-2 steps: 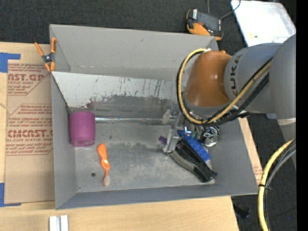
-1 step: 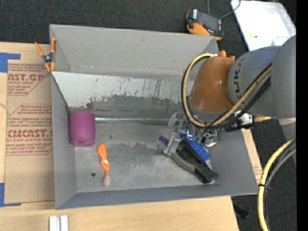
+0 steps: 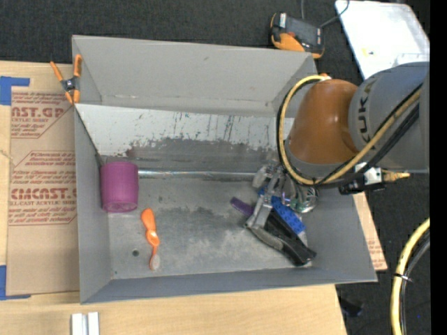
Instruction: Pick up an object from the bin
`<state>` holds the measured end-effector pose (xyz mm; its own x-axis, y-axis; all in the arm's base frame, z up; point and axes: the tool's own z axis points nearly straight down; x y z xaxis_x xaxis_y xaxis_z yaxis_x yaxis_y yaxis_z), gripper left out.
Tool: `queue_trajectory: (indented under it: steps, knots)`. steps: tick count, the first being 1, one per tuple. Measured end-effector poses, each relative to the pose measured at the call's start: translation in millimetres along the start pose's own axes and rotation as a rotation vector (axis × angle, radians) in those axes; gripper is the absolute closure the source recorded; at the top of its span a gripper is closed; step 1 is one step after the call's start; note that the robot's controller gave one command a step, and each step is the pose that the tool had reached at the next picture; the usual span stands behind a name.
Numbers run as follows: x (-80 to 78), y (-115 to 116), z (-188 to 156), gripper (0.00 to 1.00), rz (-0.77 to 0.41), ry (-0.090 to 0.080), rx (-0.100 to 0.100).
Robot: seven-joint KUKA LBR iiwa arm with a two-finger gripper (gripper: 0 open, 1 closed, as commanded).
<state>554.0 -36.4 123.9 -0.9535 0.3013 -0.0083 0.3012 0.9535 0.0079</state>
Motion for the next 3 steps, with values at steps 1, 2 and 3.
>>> queue_trajectory:
  steps: [1,2,3]
  knots:
    - [-8.6,-6,9,0.00,-0.289,-0.003,-0.001]
    - [-19.3,-19,26,0.00,-0.164,-0.005,-0.003]
    - [-20.6,-20,53,0.00,-0.223,-0.001,-0.004]
